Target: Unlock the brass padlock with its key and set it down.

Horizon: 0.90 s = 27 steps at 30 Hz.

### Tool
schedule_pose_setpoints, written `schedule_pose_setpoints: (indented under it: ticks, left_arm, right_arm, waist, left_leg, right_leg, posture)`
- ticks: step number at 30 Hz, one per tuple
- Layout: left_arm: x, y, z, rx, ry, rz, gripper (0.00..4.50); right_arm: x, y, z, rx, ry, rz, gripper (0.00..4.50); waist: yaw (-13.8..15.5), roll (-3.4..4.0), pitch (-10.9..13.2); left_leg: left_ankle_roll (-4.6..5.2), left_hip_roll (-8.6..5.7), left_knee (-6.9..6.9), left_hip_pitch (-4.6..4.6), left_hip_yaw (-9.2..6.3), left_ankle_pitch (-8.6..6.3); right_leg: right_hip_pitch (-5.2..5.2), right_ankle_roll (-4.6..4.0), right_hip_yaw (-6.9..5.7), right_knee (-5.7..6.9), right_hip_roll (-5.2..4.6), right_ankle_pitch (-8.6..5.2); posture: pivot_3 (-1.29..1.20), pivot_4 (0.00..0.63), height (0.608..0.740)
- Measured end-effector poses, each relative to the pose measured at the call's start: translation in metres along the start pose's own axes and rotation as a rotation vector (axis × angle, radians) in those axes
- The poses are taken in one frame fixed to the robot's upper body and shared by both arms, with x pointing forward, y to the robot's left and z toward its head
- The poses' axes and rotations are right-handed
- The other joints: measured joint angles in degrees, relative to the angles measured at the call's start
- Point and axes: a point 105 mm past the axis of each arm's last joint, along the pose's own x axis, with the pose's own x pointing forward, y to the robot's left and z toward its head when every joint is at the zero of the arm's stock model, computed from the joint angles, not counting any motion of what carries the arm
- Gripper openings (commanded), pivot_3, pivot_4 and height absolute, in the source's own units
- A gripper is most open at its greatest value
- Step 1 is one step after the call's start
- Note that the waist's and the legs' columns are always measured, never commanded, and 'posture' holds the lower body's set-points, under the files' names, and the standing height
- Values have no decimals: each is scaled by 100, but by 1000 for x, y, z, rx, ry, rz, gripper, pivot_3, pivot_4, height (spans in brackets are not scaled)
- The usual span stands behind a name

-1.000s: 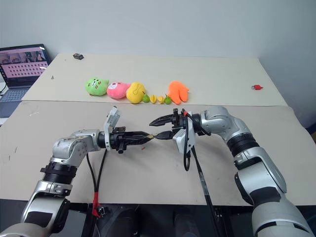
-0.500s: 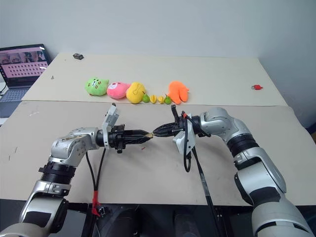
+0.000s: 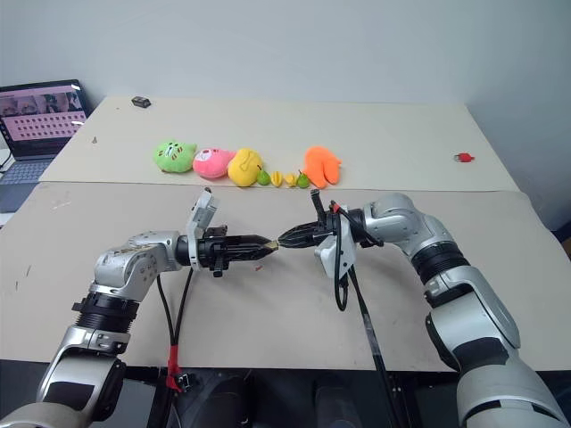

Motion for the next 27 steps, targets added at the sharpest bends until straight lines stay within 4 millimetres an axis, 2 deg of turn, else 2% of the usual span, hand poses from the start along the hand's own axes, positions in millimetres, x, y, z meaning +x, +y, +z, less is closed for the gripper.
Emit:
schedule_pose_setpoints:
  ticks: [4, 11, 20, 27]
  left_arm:
    - [2, -1, -1, -3, 4, -13, 836]
    - [16, -10, -14, -31, 45, -85, 836]
    - [17, -15, -19, -38, 44, -105, 836]
    - [17, -17, -25, -53, 50, -109, 836]
  right_arm:
    - [-1, 0, 2, 135, -17, 68, 49]
    - [-10, 14, 10, 371, -52, 243, 49]
    - [-11, 16, 15, 595, -56, 335, 49]
    - [-9, 25, 16, 668, -59, 324, 49]
  waist:
    - [8, 0, 0]
    - [25, 0, 0]
    - [25, 0, 0]
    - [32, 0, 0]
  left_leg:
    - [0, -1, 0, 0, 0, 0]
    - [0, 0, 1, 0, 0, 0]
    - [0, -1, 0, -1, 1, 0]
    - [0, -1, 1, -1, 2, 0]
  right_leg:
    - [1, 0, 0, 0, -1, 0]
    - [0, 1, -1, 0, 0, 0]
    - [-1, 1, -1, 0, 0, -1]
    - [-3, 2, -1, -1, 0, -1]
  posture:
    - [0, 150, 722]
    - [0, 150, 722]
    - [0, 150, 722]
    - [0, 150, 722]
